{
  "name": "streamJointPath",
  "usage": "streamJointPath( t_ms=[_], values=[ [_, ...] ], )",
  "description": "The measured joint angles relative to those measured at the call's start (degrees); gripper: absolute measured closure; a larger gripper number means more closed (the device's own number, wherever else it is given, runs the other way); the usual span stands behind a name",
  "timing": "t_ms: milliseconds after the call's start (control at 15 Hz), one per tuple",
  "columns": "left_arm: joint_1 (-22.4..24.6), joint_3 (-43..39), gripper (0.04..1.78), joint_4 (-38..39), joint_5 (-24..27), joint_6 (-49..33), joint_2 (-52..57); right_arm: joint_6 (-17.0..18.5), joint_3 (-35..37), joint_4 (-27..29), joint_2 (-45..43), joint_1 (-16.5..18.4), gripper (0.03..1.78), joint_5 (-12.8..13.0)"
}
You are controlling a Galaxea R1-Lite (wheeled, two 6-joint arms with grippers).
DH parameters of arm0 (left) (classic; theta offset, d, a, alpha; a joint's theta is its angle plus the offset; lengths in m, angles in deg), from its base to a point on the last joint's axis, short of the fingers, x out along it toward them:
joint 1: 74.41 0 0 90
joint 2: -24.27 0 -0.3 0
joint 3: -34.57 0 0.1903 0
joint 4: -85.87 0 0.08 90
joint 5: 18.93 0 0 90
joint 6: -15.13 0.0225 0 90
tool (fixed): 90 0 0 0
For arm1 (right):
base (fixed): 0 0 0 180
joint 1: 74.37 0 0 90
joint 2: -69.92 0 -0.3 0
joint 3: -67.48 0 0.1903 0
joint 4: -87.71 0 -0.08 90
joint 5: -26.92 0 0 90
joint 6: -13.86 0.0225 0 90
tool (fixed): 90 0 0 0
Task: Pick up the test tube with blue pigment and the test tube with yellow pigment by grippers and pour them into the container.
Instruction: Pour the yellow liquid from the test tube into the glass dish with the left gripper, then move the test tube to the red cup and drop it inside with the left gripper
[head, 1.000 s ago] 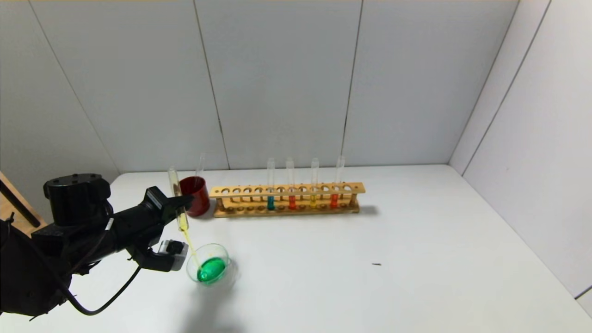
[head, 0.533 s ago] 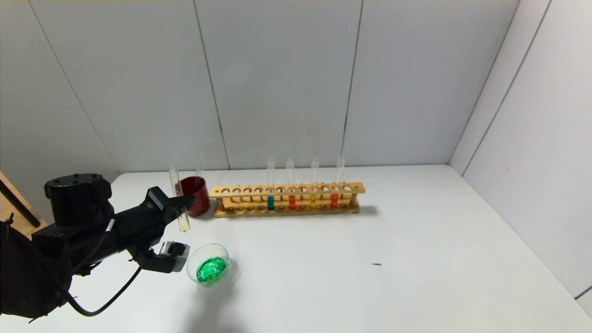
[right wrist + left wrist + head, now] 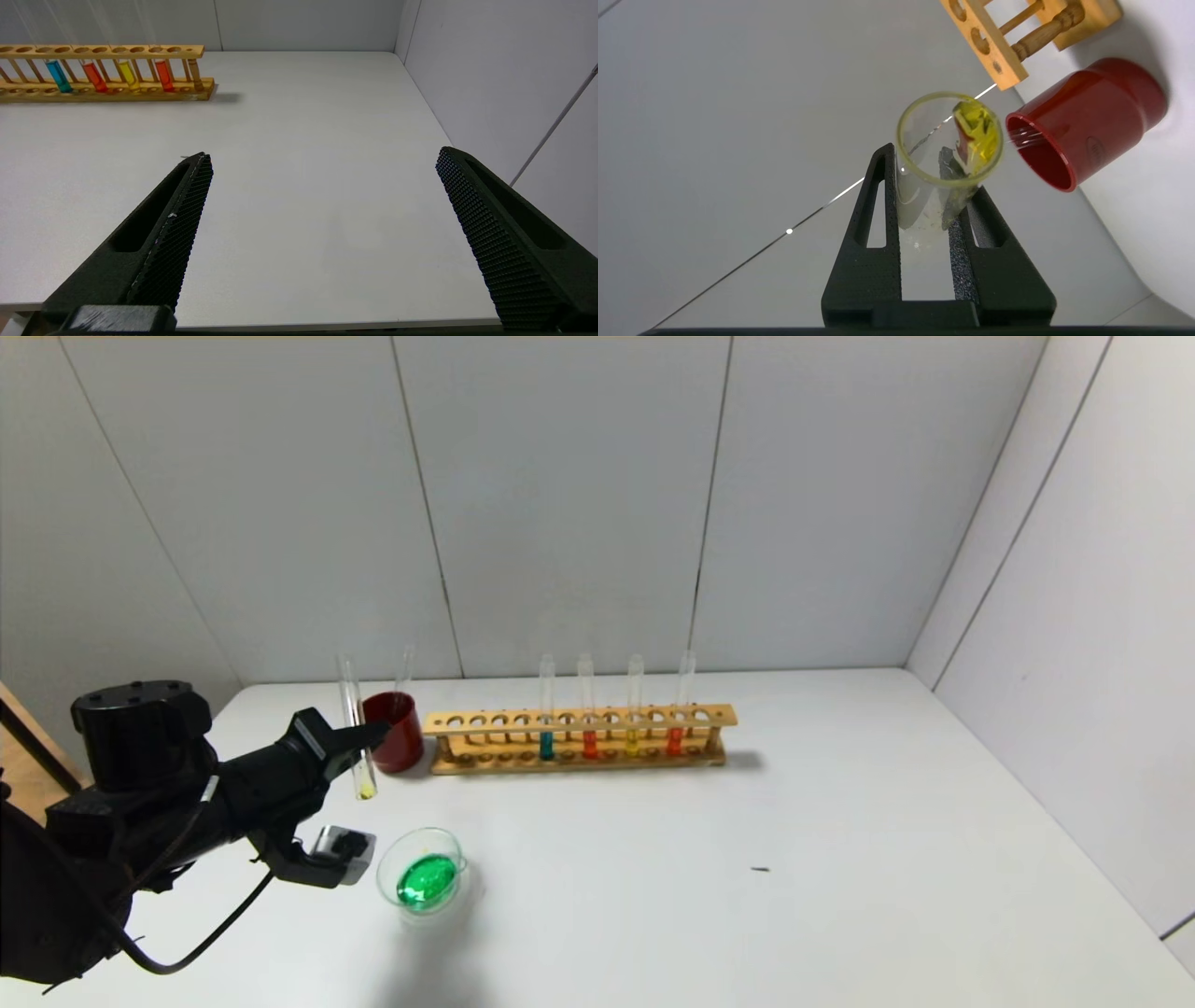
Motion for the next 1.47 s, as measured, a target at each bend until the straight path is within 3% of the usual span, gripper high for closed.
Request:
streamJointPath(
  t_ms=[800,1067,1467],
  values=[
    [-0.1,0.6,1.48,0.2,-1.9,-1.7,2.6,0.0,0.0,0.0,0.0,0.0,0.06,0.0],
    [-0.3,1.0,1.48,1.3,-8.4,-17.4,3.9,0.0,0.0,0.0,0.0,0.0,0.06,0.0],
    [-2.5,5.0,1.48,2.6,-28.4,-54.9,7.1,0.0,0.0,0.0,0.0,0.0,0.06,0.0]
  ],
)
